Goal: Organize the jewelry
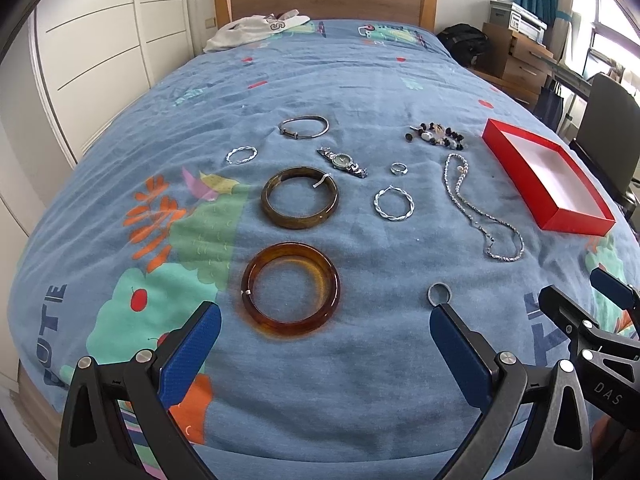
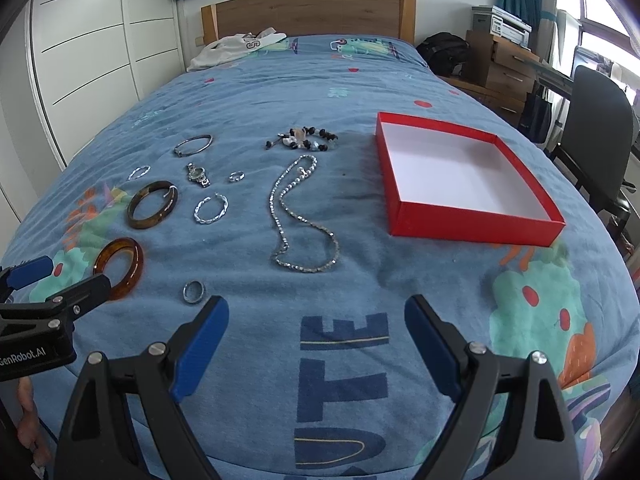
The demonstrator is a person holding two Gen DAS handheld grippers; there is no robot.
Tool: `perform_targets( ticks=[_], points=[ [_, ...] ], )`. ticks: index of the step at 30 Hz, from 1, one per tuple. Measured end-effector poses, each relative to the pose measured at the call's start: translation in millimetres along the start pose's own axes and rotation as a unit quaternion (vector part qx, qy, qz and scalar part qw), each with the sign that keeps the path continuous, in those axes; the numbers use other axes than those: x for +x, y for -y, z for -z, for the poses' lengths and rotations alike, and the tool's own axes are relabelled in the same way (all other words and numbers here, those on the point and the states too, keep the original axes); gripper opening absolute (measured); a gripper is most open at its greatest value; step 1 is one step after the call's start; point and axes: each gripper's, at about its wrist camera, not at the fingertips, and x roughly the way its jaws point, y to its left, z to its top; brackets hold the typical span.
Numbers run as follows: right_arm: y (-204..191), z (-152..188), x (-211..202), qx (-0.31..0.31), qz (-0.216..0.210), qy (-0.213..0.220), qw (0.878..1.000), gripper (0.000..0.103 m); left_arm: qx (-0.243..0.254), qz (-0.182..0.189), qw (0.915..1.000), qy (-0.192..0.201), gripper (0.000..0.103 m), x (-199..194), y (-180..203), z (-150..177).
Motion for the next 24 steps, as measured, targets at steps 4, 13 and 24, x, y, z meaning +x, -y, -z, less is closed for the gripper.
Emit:
perform_targets(
  ticks=[4, 13, 24],
  points=[
    [0.4, -0.4, -2.2, -0.003, 0.000, 0.003, 1.000, 0.090, 0.001, 0.000, 1.0000, 0.000, 0.102, -0.3, 1.0, 0.3],
    [-0.7, -0.8, -6.8, -0.008, 0.000, 0.004, 1.000, 0.090, 0.013, -0.003, 0.9999, 0.002, 0.102, -4.5, 6.8, 0.6],
    [1.7, 1.6, -10.6, -0.007, 0.005, 0.001, 1.000, 0.090, 0.016, 0.000, 0.9999, -0.003, 0.102, -6.0, 10.8, 1.8]
  ],
)
